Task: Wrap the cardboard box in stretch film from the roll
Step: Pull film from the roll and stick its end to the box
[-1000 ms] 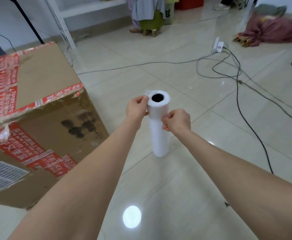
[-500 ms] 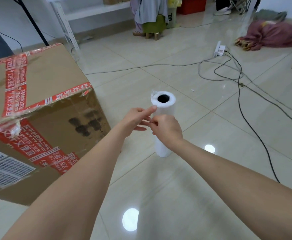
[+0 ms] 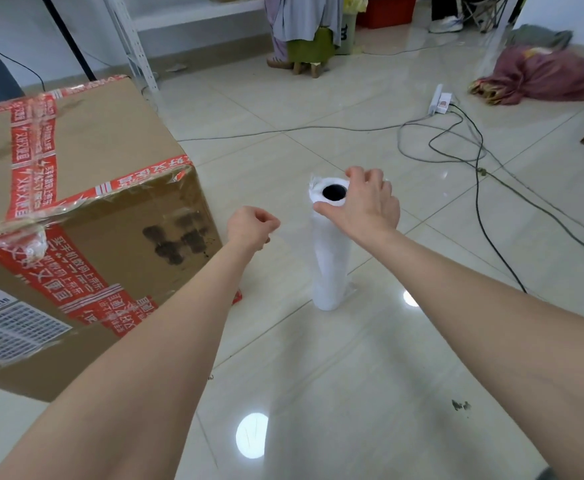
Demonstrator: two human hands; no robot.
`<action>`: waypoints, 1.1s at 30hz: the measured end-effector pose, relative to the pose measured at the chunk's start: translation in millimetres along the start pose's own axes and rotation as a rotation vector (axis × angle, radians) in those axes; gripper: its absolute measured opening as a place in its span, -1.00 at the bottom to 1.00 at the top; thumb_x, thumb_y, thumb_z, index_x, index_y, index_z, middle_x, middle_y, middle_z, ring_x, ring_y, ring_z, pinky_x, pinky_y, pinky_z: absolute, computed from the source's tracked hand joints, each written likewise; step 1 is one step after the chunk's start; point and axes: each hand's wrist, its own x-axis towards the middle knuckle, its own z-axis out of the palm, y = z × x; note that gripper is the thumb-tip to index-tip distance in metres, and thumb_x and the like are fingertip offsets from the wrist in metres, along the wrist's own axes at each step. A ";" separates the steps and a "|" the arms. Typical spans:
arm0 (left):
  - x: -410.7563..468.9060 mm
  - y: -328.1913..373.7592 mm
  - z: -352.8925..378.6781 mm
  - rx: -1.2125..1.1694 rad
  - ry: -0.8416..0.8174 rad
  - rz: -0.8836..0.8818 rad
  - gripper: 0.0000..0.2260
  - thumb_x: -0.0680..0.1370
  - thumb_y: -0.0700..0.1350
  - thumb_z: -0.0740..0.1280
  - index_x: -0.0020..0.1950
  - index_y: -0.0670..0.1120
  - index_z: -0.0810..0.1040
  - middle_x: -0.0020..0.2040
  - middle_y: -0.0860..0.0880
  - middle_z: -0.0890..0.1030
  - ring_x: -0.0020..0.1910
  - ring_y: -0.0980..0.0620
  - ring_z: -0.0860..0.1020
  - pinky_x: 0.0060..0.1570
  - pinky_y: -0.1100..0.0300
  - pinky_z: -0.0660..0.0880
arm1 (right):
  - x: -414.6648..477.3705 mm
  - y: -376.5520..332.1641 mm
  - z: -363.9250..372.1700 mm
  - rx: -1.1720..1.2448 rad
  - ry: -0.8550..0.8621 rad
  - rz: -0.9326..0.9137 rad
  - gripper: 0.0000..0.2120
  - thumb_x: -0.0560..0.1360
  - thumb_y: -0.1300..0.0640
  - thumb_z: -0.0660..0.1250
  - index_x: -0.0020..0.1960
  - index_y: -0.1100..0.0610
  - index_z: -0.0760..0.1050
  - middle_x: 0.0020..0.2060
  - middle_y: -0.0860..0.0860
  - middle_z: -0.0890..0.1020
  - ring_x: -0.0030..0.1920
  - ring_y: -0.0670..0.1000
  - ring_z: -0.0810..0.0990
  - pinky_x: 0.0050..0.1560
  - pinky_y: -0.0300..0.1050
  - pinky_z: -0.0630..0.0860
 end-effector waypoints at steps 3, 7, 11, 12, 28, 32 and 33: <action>1.0 2.2 1.4 -0.190 0.036 -0.082 -0.85 0.53 -0.24 0.33 -0.24 -0.12 0.52 -0.34 -0.05 0.57 -0.56 0.15 0.56 -0.54 0.30 0.50 | 5.5 -11.1 4.9 0.022 -0.107 0.070 -0.17 0.22 -0.39 0.38 0.32 0.03 0.27 0.19 0.06 0.40 0.15 0.16 0.47 -0.12 -0.05 0.31; 3.6 8.6 1.7 -0.411 0.115 -0.189 -0.83 0.56 -0.31 0.27 -0.23 -0.19 0.49 -0.31 -0.14 0.58 -0.50 0.03 0.59 -0.49 0.25 0.57 | 12.1 -17.7 5.6 0.049 -0.115 0.100 -0.27 0.27 -0.30 0.41 0.30 0.03 0.30 0.19 0.05 0.40 0.14 0.17 0.48 -0.14 -0.07 0.30; 7.7 4.5 -2.3 -0.374 0.182 -0.178 -0.90 0.57 -0.28 0.29 -0.14 -0.19 0.55 -0.26 -0.11 0.57 -0.41 0.04 0.56 -0.36 0.23 0.61 | 20.0 -13.2 5.2 0.131 -0.171 0.038 -0.36 0.32 -0.10 0.41 0.34 -0.03 0.29 0.22 0.02 0.40 0.17 0.14 0.46 -0.09 -0.08 0.35; 8.4 0.9 -4.3 -0.307 0.196 -0.148 -0.92 0.56 -0.26 0.31 -0.11 -0.18 0.57 -0.23 -0.10 0.58 -0.39 0.04 0.56 -0.28 0.20 0.63 | 21.9 -11.5 4.8 0.140 -0.188 0.021 -0.35 0.32 -0.07 0.40 0.36 -0.03 0.28 0.24 0.01 0.39 0.19 0.14 0.44 -0.08 -0.08 0.35; 3.0 -15.1 -25.1 0.306 0.325 0.074 -0.89 0.54 -0.07 0.35 -0.05 -0.04 0.67 -0.20 0.05 0.56 -0.23 0.04 0.49 -0.27 0.20 0.38 | 23.4 -10.0 8.5 -0.048 -0.166 0.025 -0.45 0.35 -0.04 0.37 0.29 0.06 0.34 0.24 0.06 0.34 0.30 0.21 0.28 -0.05 -0.04 0.31; 6.5 -10.8 -23.8 0.207 0.366 0.051 -0.87 0.55 -0.04 0.34 -0.03 -0.05 0.65 -0.19 0.07 0.54 -0.24 0.08 0.48 -0.32 0.23 0.36 | 21.4 -12.1 6.6 -0.070 -0.201 -0.011 -0.40 0.36 0.00 0.36 0.37 0.00 0.29 0.29 0.01 0.32 0.30 0.21 0.28 0.01 -0.02 0.37; 7.3 -10.7 -24.3 0.189 0.375 0.038 -0.88 0.55 -0.04 0.34 -0.03 -0.04 0.64 -0.19 0.07 0.55 -0.24 0.08 0.48 -0.32 0.23 0.37 | 20.7 -13.0 6.4 -0.087 -0.204 -0.016 -0.39 0.36 0.02 0.35 0.38 -0.02 0.28 0.29 0.00 0.32 0.29 0.20 0.28 0.03 -0.02 0.36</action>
